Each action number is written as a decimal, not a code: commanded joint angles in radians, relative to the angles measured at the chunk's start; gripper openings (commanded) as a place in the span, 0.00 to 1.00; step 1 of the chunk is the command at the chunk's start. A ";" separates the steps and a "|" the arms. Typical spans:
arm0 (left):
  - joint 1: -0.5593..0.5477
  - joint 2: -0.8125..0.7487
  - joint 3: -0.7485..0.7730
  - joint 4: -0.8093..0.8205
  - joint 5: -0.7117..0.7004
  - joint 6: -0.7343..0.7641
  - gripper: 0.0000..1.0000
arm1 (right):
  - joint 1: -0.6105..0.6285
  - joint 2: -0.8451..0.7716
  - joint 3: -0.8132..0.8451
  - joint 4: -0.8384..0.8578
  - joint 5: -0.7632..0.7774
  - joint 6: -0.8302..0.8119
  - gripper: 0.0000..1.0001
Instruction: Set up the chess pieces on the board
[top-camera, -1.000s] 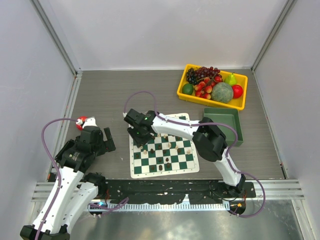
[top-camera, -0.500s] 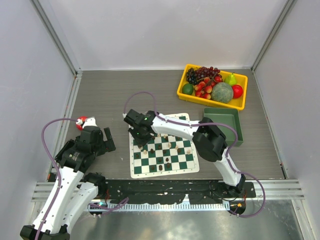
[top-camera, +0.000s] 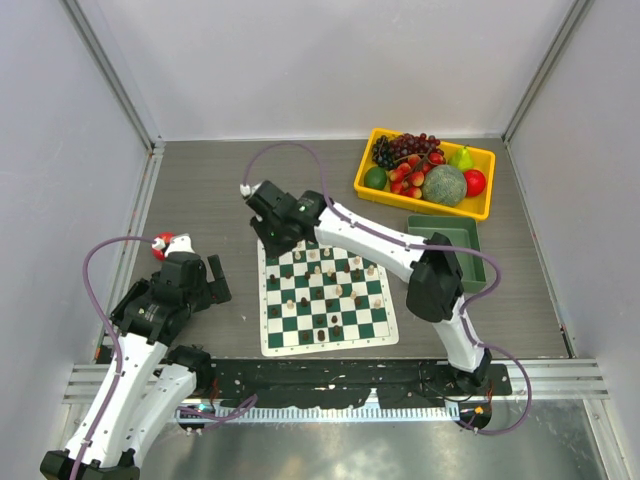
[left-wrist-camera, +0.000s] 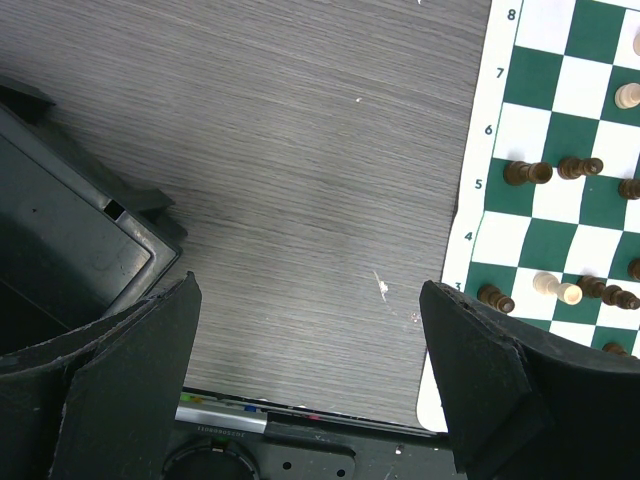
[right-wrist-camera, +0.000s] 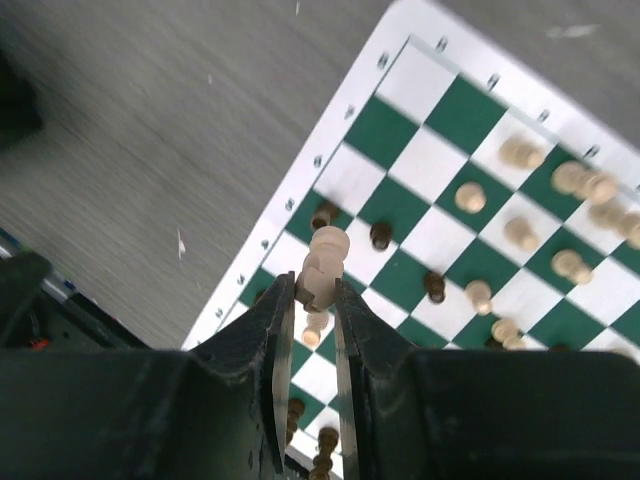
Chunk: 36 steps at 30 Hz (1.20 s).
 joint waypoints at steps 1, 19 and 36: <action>0.005 -0.008 0.000 0.034 -0.017 0.007 0.99 | -0.038 0.083 0.170 -0.054 0.043 -0.040 0.18; 0.005 -0.004 0.000 0.039 -0.013 0.008 0.99 | -0.123 0.364 0.465 -0.140 0.044 -0.106 0.18; 0.005 -0.001 -0.002 0.039 -0.013 0.008 0.99 | -0.135 0.420 0.468 -0.132 0.029 -0.108 0.19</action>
